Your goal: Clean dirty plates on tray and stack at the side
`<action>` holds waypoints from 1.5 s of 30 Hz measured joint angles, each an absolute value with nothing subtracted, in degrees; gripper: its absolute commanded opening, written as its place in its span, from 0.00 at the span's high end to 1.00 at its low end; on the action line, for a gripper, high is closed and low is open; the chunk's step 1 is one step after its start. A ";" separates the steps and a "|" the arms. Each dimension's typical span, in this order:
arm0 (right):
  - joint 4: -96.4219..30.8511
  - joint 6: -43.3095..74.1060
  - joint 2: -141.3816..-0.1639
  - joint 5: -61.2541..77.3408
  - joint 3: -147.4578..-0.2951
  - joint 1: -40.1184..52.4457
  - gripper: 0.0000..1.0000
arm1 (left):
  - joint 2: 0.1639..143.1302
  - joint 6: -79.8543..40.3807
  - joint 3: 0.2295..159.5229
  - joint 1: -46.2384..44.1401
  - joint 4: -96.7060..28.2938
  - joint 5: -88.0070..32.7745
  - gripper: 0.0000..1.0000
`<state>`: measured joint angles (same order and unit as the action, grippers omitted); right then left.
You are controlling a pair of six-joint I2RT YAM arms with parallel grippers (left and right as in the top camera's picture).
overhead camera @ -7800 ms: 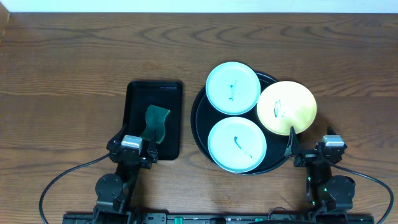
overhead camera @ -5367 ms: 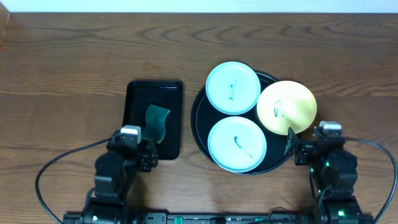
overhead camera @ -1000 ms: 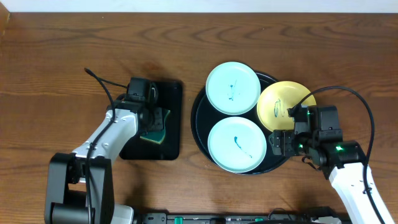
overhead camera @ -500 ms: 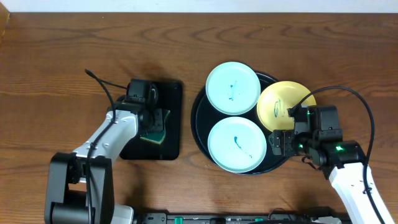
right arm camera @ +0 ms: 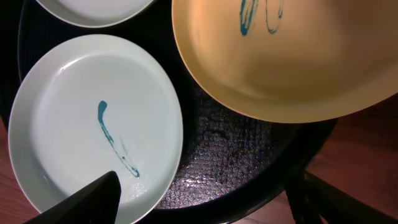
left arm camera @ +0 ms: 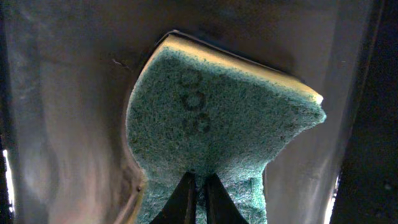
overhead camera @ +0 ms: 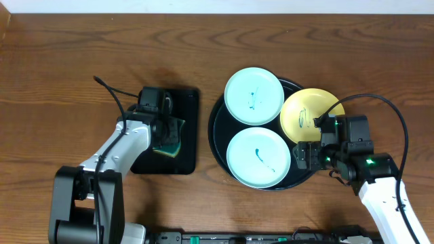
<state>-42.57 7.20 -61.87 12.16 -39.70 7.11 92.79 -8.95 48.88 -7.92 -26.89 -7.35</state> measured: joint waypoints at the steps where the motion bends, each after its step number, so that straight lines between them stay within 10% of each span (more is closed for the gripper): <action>1: -42.54 7.20 -61.87 12.16 -39.70 7.11 0.16 | 92.79 -8.95 48.86 -7.92 -26.89 -7.35 0.92; 15: -42.54 7.20 -61.87 12.14 -39.70 7.11 0.16 | 80.53 -9.56 48.77 -7.92 -28.16 -7.35 0.92; 20: -42.54 7.20 -61.87 12.14 -39.70 7.11 0.16 | 79.29 -11.18 48.69 -7.92 -29.52 -7.38 0.54; 25: -42.52 7.20 -61.87 12.14 -39.70 7.11 0.16 | 82.61 -11.81 48.23 -7.92 -29.41 -7.38 0.52; 37: -42.48 7.20 -61.87 12.14 -39.70 7.11 0.15 | 94.00 -10.39 48.38 -8.03 -26.06 -7.55 0.55; 40: -42.37 7.20 -61.87 12.14 -39.70 7.11 0.15 | 95.94 -10.13 49.01 -7.97 -25.89 -7.81 0.89; 45: -42.35 7.20 -61.87 12.05 -39.70 7.11 0.15 | 96.33 -10.13 49.50 -8.40 -25.69 -10.46 0.92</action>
